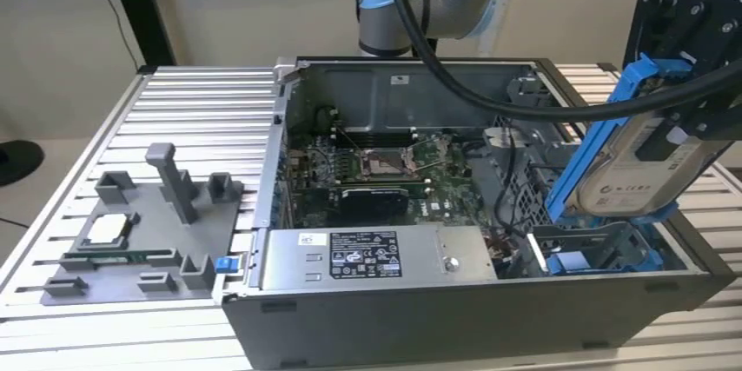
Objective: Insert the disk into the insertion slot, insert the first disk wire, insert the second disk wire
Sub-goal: 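Insert the disk into the insertion slot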
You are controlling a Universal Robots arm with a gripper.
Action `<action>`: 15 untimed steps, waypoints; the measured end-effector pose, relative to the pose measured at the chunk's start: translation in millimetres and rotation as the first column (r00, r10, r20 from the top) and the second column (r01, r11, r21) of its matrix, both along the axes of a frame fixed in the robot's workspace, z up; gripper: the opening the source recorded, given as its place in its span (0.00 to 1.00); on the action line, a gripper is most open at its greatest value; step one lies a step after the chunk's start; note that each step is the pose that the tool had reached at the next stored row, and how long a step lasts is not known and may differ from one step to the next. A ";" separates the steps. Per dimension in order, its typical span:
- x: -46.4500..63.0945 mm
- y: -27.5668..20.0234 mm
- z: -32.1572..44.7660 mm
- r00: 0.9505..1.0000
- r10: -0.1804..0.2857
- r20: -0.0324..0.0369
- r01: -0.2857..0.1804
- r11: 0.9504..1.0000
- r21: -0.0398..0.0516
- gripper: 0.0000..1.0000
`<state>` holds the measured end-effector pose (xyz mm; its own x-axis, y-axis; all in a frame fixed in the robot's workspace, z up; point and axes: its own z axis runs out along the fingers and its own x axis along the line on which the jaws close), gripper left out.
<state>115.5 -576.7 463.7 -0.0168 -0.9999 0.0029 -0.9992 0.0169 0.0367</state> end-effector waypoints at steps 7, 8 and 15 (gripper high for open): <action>0.0 0.1 -1.1 1.000 0.000 0.000 0.000 1.000 0.000 0.00; 0.0 0.1 -1.8 1.000 0.000 0.000 0.000 1.000 0.000 0.00; 0.0 0.0 -7.2 1.000 0.000 0.002 0.000 1.000 0.000 0.00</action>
<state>115.5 -576.7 456.5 -0.0167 -0.9999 0.0029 -0.9993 0.0168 0.0345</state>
